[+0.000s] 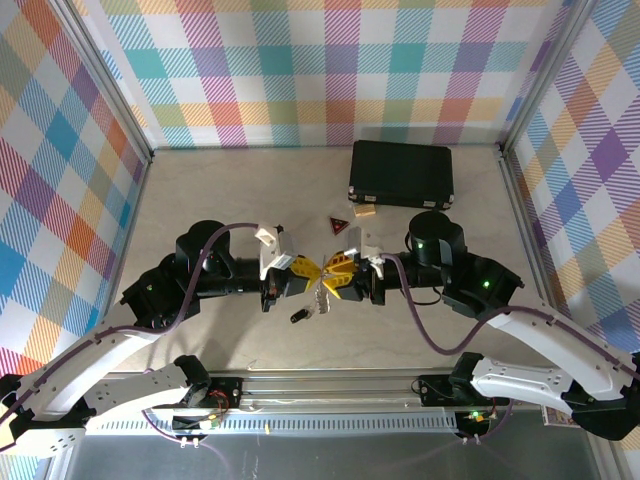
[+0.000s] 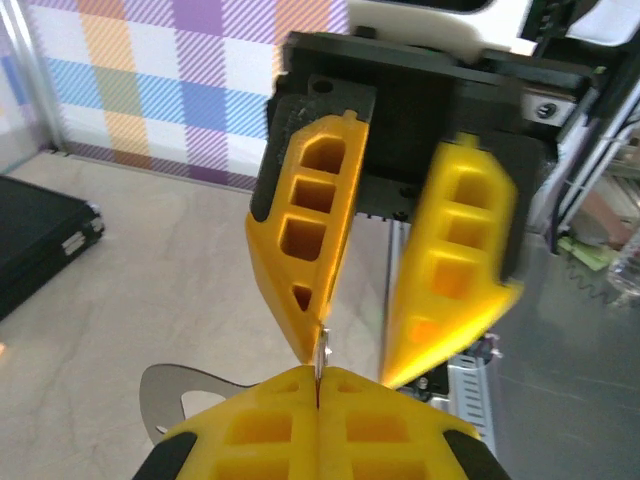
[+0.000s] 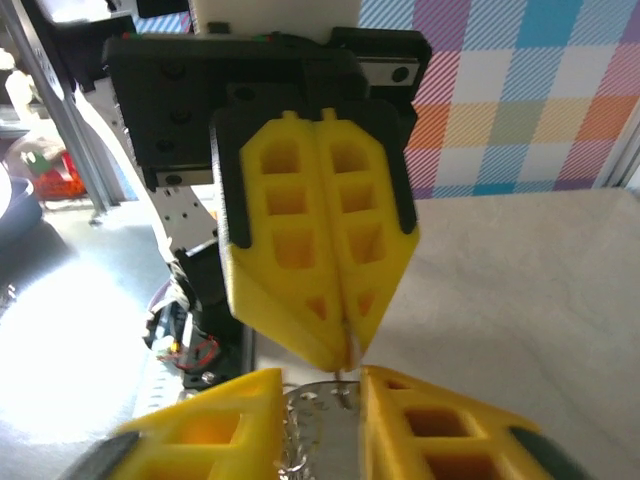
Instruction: Put the keys on the keyring
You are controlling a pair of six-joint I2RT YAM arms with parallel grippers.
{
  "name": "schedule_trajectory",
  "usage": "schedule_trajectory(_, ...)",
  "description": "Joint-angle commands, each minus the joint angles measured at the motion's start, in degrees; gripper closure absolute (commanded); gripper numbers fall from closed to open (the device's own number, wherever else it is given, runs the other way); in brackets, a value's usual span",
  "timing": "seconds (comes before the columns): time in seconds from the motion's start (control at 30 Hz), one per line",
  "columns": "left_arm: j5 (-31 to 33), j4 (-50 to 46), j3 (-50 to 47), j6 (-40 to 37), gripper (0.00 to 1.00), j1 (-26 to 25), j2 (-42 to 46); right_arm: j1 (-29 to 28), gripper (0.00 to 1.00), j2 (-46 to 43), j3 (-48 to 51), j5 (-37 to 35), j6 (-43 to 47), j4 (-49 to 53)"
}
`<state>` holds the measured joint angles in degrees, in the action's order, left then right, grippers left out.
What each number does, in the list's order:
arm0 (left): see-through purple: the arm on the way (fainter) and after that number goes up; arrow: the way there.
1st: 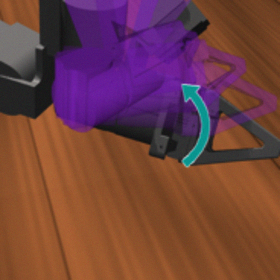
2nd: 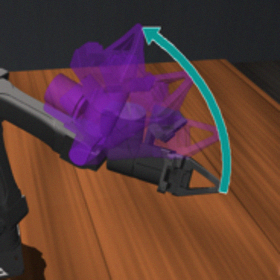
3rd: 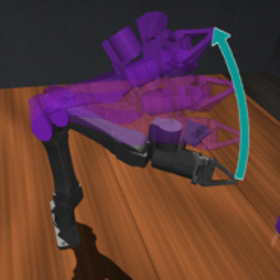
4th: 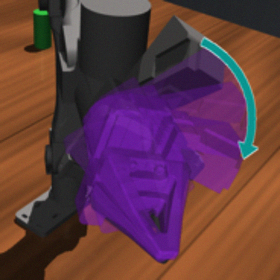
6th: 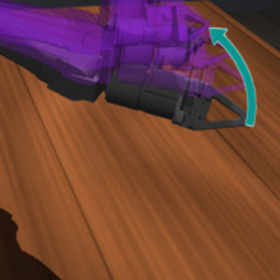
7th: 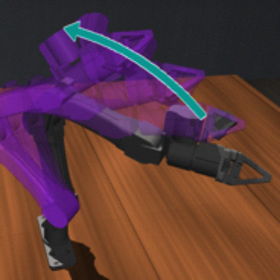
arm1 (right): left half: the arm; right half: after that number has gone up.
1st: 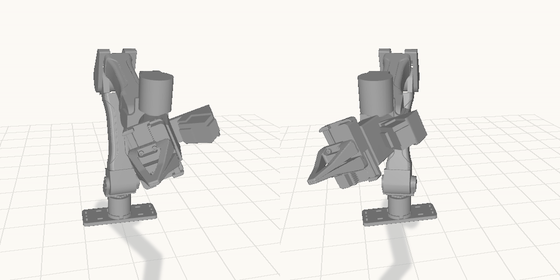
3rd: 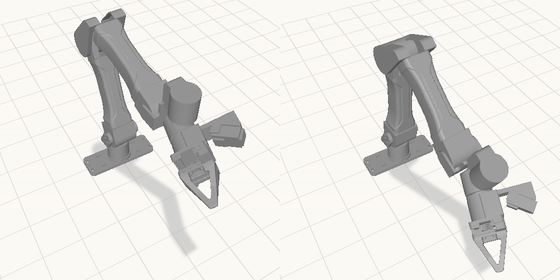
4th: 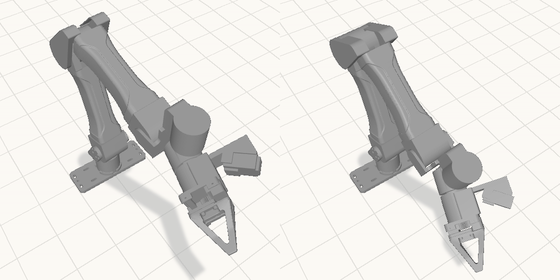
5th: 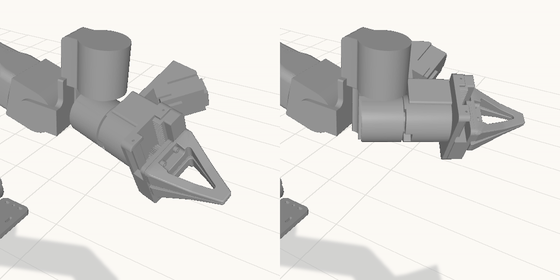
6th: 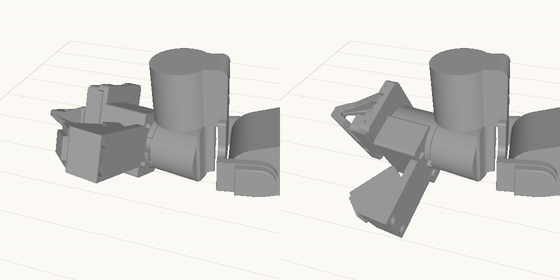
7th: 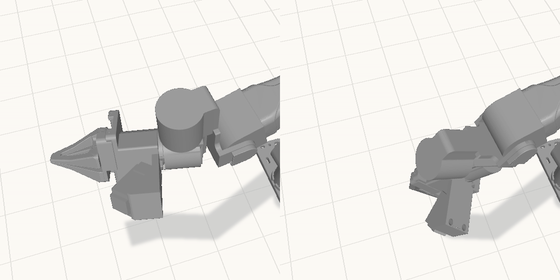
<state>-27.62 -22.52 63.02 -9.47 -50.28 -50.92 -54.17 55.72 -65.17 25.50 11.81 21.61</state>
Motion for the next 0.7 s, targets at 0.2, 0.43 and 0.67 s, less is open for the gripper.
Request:
schedule_trajectory(0.2, 5.6, 3.1, -3.5, -0.1, 1.0, 1.2, 0.8, 0.8, 0.27, -1.3, -0.7, -3.8, -5.6, 4.5)
schedule_trajectory(0.43, 6.2, 4.9, -6.0, 1.8, 1.0, 3.0, 1.0, 4.4, 0.04, -5.5, 6.3, -4.1, -11.8, 6.0)
schedule_trajectory(0.67, 12.5, 3.3, -7.5, 4.6, 1.0, 5.2, 2.4, 12.4, 0.03, -2.9, 12.1, -4.9, -16.7, 4.3)
